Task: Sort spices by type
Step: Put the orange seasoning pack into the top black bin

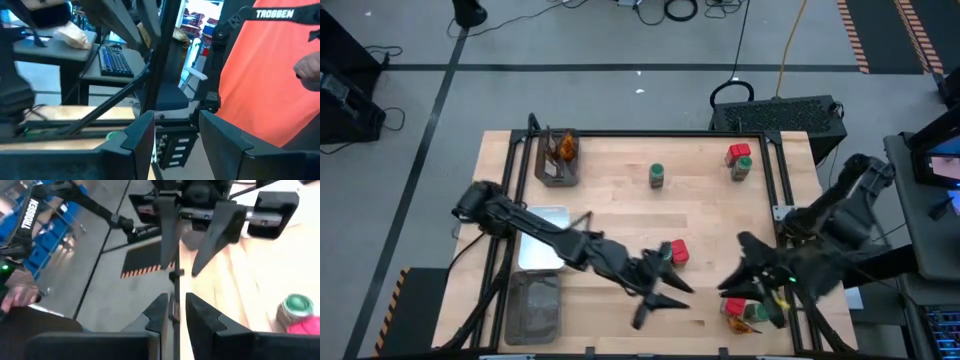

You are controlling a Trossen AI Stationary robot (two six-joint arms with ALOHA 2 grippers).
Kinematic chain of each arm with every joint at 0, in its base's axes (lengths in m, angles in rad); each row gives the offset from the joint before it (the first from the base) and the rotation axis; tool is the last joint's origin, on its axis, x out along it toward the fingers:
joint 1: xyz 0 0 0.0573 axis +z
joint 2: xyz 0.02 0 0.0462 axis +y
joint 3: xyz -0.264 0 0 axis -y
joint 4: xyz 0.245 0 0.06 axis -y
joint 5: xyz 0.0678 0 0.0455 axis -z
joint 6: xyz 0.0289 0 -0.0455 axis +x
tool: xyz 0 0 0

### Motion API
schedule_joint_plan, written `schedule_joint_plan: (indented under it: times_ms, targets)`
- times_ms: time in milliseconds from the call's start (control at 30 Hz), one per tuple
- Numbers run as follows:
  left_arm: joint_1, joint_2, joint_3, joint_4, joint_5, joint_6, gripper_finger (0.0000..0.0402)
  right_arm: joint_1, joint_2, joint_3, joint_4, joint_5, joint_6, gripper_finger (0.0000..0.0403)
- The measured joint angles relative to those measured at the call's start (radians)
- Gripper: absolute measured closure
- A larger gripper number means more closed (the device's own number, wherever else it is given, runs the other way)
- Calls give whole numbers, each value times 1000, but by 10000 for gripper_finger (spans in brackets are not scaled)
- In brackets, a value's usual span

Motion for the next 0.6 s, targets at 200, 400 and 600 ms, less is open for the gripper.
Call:
schedule_joint_plan:
  times_ms: [200, 400, 600]
  targets:
    - [5, 242, 334, -78, 0, 61, 243, 160, 0, 26, -207, 40, 182, 367]
    - [18, 457, 581, -83, -4, 78, 243, 289, 8, 26, -326, 46, 370, 385]
    - [27, 585, 667, -130, 3, 113, 243, 375, 17, 26, -388, 46, 494, 394]
